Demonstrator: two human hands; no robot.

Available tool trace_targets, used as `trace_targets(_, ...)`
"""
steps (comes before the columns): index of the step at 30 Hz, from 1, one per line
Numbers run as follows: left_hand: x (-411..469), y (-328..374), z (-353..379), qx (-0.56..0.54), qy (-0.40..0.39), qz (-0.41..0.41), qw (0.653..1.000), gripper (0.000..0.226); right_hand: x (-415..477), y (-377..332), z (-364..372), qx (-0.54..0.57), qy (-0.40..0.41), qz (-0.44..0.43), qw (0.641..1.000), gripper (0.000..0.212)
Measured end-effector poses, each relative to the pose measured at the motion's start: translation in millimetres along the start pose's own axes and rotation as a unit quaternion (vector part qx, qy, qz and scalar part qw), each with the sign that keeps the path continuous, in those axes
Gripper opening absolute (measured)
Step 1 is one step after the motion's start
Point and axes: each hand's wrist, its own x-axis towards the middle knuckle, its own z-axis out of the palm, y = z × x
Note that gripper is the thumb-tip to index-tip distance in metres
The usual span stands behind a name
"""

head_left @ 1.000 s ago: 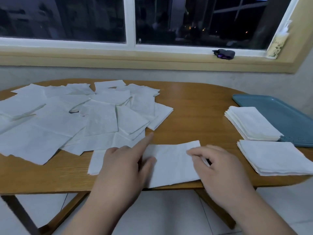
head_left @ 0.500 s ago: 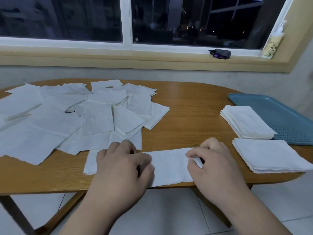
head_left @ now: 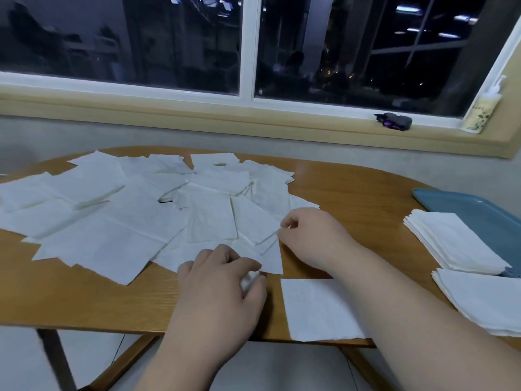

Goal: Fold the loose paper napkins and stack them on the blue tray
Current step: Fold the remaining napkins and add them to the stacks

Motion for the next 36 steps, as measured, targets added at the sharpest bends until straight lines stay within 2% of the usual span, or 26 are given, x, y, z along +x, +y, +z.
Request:
trace_targets(4,3,-4,-2,-0.015,-0.008,0.000,1.000,0.029,33,-7,12,-0.066,-0.025,0.025,0.997,0.022)
trace_targets(10,8,-6,1,-0.028,0.008,0.003,1.000,0.026,49,-12,17,-0.065,-0.004,0.031,0.997,0.015)
trace_targets(13,10,-6,2,-0.032,0.012,0.000,0.999,0.027,47,-14,11,-0.006,0.020,0.031,0.999,0.008)
trace_targets(16,9,-5,2,-0.036,0.019,0.002,0.999,0.032,29,-12,-6,0.083,0.092,0.026,0.992,0.009)
trace_targets(18,8,-4,3,-0.045,0.034,0.008,0.998,0.035,5,-6,-19,0.124,0.142,0.000,0.982,0.011)
trace_targets(21,5,-1,2,-0.075,0.060,0.010,0.995,0.038,-44,6,-38,0.165,0.170,-0.044,0.971,0.014)
trace_targets(24,2,5,1,-0.113,0.054,0.028,0.992,0.052,-93,21,-50,0.227,0.166,-0.061,0.958,0.018)
trace_targets(28,-4,16,1,-0.187,0.000,0.079,0.979,0.063,-127,41,-58,0.361,0.145,-0.075,0.918,0.031)
trace_targets(31,-10,23,4,-0.202,-0.049,0.097,0.973,0.068,-131,55,-60,0.403,0.113,-0.057,0.907,0.031)
trace_targets(34,-12,24,10,-0.171,-0.048,0.114,0.977,0.065,-125,70,-59,0.410,0.096,-0.029,0.906,0.026)
trace_targets(36,-9,23,15,-0.150,-0.026,0.148,0.977,0.052,-119,79,-54,0.417,0.093,0.005,0.904,0.025)
